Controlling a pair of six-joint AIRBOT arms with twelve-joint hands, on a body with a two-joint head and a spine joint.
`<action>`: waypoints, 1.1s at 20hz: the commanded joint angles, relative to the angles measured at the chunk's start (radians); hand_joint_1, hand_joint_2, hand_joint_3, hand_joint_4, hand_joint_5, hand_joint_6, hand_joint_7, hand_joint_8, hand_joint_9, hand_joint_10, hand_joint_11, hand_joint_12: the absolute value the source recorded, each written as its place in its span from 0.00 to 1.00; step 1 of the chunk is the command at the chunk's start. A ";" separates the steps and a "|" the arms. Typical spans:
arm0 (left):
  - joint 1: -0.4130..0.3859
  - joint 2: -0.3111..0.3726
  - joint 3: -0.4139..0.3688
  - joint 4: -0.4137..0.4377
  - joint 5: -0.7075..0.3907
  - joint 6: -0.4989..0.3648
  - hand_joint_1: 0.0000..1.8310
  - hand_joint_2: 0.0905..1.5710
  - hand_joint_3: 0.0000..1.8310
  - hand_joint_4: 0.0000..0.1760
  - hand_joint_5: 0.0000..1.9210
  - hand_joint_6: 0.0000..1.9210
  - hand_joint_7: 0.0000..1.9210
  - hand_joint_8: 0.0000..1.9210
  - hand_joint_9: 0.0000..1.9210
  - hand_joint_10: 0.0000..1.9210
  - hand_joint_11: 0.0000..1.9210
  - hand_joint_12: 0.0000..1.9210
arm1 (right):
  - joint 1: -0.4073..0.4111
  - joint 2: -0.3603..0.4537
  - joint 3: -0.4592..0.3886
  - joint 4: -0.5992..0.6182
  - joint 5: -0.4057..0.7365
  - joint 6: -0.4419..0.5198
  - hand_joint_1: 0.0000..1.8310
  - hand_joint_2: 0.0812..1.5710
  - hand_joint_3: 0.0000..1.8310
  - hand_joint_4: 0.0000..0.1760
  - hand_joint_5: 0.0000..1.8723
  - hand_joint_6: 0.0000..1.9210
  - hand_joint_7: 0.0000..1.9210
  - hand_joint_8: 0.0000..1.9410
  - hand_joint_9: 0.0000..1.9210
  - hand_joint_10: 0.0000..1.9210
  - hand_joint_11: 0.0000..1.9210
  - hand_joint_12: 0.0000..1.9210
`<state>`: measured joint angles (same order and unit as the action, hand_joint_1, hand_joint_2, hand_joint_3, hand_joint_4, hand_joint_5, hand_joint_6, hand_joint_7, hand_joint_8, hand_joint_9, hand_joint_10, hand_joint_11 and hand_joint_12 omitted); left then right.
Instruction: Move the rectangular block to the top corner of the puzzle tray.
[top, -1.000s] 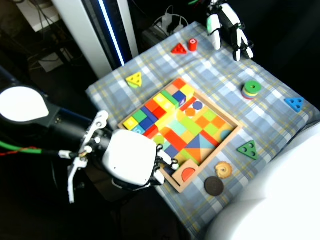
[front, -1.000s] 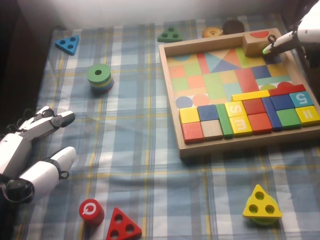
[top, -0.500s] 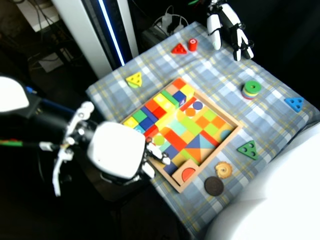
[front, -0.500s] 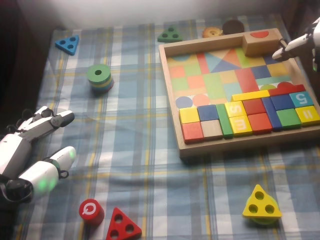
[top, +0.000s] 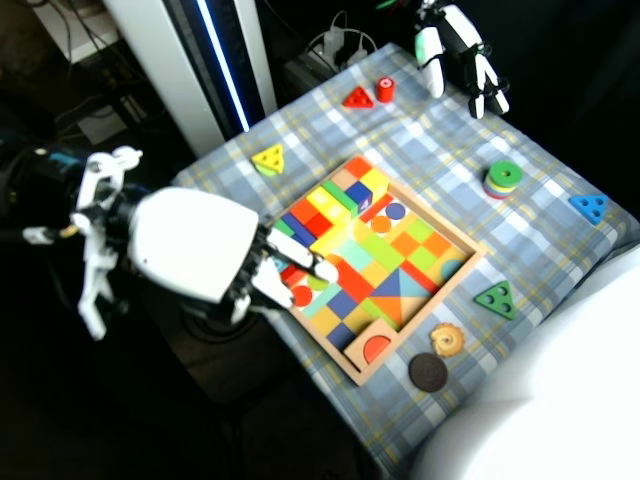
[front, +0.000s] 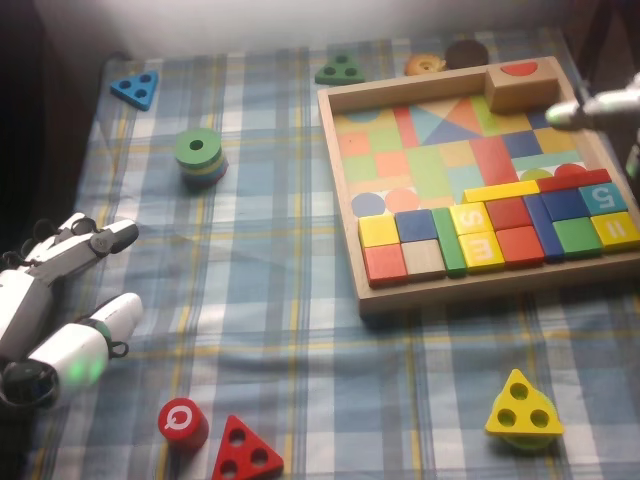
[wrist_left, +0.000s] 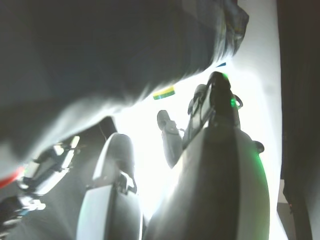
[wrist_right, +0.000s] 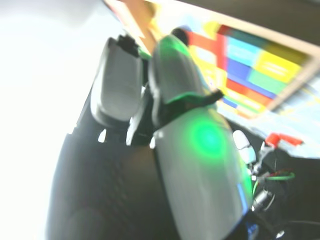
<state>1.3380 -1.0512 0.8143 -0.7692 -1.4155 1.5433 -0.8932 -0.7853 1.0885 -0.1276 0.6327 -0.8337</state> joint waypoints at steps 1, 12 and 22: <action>-0.002 0.010 -0.001 0.028 -0.122 -0.007 0.41 0.86 0.00 0.51 0.25 0.00 0.04 0.00 0.04 0.00 0.00 0.00 | -0.014 0.008 -0.006 0.071 0.205 -0.028 0.87 0.77 0.01 0.00 0.21 0.00 0.67 1.00 0.78 1.00 0.79 1.00; -0.015 0.006 0.001 0.026 -0.139 -0.013 0.36 0.87 0.00 0.51 0.25 0.00 0.04 0.00 0.03 0.00 0.00 0.00 | -0.474 0.001 -0.251 0.615 0.878 -0.355 0.52 0.82 0.00 0.00 0.20 0.00 0.67 1.00 0.82 1.00 0.81 1.00; -0.015 0.001 0.006 0.028 -0.148 -0.013 0.42 0.85 0.00 0.40 0.26 0.00 0.05 0.00 0.04 0.00 0.00 0.00 | -0.484 -0.085 -0.351 0.728 1.048 -0.548 0.00 0.68 0.00 0.00 0.13 0.00 0.09 0.00 0.05 0.02 0.00 0.25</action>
<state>1.3273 -1.0466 0.8124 -0.7784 -1.4422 1.5387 -1.3815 -0.8753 0.7357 0.6197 1.5478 -1.3785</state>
